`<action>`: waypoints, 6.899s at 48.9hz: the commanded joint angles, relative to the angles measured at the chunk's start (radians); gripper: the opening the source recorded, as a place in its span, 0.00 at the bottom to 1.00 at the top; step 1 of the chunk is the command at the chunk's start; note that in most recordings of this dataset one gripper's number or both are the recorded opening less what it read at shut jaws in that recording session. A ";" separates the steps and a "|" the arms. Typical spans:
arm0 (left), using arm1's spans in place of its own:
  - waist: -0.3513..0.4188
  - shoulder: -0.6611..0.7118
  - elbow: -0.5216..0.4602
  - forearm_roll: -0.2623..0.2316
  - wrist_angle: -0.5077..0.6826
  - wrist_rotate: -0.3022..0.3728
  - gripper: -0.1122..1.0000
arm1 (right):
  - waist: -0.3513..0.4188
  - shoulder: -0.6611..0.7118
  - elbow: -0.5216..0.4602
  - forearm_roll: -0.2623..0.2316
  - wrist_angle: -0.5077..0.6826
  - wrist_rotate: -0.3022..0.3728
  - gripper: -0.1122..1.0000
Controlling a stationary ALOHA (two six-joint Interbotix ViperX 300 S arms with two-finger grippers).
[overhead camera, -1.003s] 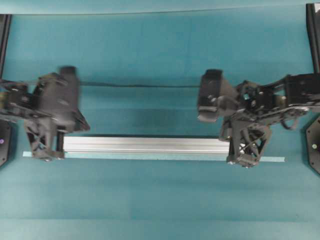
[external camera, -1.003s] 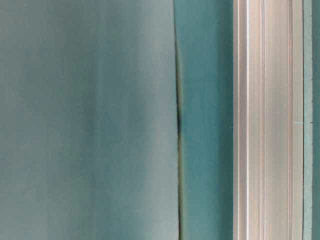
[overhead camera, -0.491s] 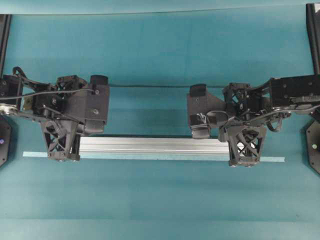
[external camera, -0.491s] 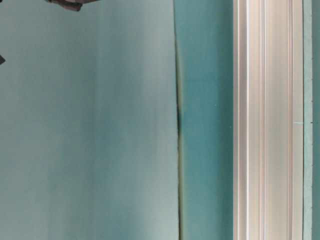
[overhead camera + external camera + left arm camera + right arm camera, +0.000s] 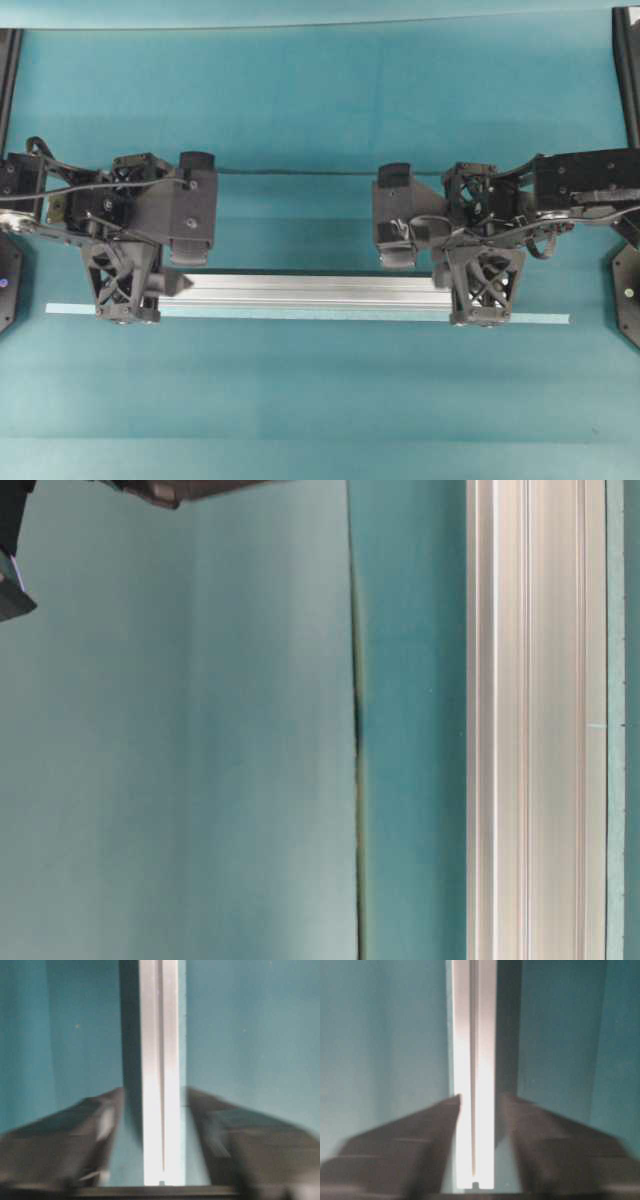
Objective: Lift the metal rail with both hands.
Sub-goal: 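Lower both open grippers around the rail and close them on it, then lift the rail with both grippers and carry it away from the strip, then move the held rail back toward the light-blue strip with both grippers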
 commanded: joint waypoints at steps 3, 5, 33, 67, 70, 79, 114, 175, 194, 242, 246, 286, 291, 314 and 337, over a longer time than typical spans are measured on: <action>-0.008 0.003 -0.002 0.003 -0.020 -0.002 0.90 | -0.009 0.014 0.008 0.002 -0.020 0.046 0.75; -0.009 0.008 0.003 0.003 -0.029 -0.002 0.96 | -0.009 0.018 0.018 -0.005 -0.021 0.060 0.84; 0.002 0.141 0.091 0.003 -0.206 -0.006 0.96 | 0.008 0.084 0.081 -0.025 -0.187 0.083 0.96; 0.003 0.230 0.132 0.003 -0.344 -0.011 0.96 | 0.038 0.160 0.133 -0.011 -0.298 0.081 0.96; 0.003 0.241 0.143 0.003 -0.370 -0.011 0.96 | 0.038 0.166 0.144 -0.012 -0.316 0.083 0.96; 0.005 0.285 0.158 0.003 -0.417 -0.018 0.96 | 0.038 0.189 0.175 -0.012 -0.382 0.083 0.96; 0.003 0.345 0.161 0.003 -0.454 -0.083 0.80 | 0.052 0.230 0.170 -0.011 -0.397 0.083 0.82; 0.026 0.127 0.063 0.003 -0.202 -0.081 0.43 | 0.026 0.097 0.026 -0.009 -0.087 0.081 0.45; 0.035 0.043 -0.048 0.003 -0.035 -0.083 0.43 | 0.009 0.046 -0.132 -0.011 0.158 0.083 0.45; 0.035 0.008 -0.413 0.003 0.387 -0.072 0.43 | -0.020 0.043 -0.577 -0.032 0.634 0.081 0.45; 0.040 0.012 -0.456 0.003 0.416 -0.071 0.43 | -0.023 0.043 -0.597 -0.032 0.637 0.081 0.45; 0.058 0.078 -0.658 0.002 0.598 -0.026 0.43 | -0.044 0.048 -0.698 -0.032 0.660 0.086 0.45; 0.058 0.078 -0.650 0.002 0.597 -0.028 0.43 | -0.044 0.048 -0.693 -0.032 0.660 0.086 0.45; 0.058 0.072 -0.457 0.003 0.437 -0.066 0.43 | -0.040 0.054 -0.538 -0.032 0.609 0.081 0.45; 0.058 0.092 -0.273 0.003 0.221 -0.074 0.43 | -0.021 0.041 -0.232 -0.025 0.298 0.078 0.45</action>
